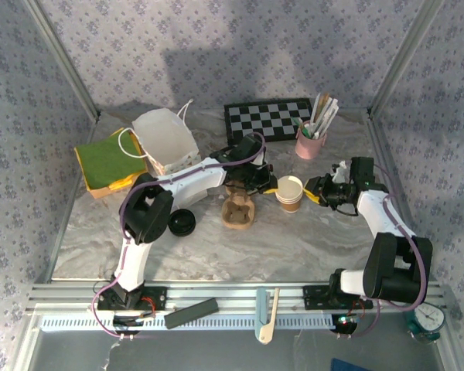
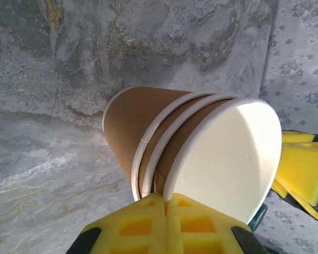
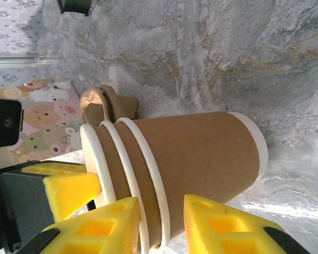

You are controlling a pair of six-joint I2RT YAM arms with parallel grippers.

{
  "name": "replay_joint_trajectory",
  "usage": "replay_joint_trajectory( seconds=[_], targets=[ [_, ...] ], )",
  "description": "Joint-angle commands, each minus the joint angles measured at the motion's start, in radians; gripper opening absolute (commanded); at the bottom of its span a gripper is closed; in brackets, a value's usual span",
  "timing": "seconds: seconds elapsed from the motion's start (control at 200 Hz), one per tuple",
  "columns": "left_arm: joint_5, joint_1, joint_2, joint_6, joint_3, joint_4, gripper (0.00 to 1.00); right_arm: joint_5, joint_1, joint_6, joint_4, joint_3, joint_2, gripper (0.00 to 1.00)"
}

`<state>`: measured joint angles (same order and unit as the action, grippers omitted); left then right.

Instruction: Pack the takeout coffee

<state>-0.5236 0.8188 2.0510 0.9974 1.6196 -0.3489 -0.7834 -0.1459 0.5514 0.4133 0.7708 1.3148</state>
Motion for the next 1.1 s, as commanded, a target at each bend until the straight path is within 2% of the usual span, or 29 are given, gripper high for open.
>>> replay_joint_trajectory(
  seconds=[0.0, 0.225, 0.665, 0.975, 1.094],
  targets=[
    [-0.064, -0.003, -0.039, 0.061, -0.038, 0.122, 0.0, -0.042, 0.0, 0.022, 0.013, -0.029, 0.031, 0.29],
    [-0.096, -0.022, -0.066, 0.127, -0.103, 0.233, 0.0, -0.036, -0.005, 0.013, 0.017, -0.043, 0.043, 0.29],
    [-0.11, -0.036, -0.09, 0.157, -0.141, 0.295, 0.0, -0.039, -0.017, 0.011, 0.009, -0.057, 0.053, 0.29],
    [-0.096, -0.036, -0.096, 0.124, -0.133, 0.241, 0.0, -0.049, -0.023, 0.017, 0.0, -0.058, 0.052, 0.29],
    [-0.079, -0.034, -0.086, 0.083, -0.104, 0.167, 0.0, -0.06, -0.025, 0.023, -0.012, -0.059, 0.045, 0.31]
  ],
)
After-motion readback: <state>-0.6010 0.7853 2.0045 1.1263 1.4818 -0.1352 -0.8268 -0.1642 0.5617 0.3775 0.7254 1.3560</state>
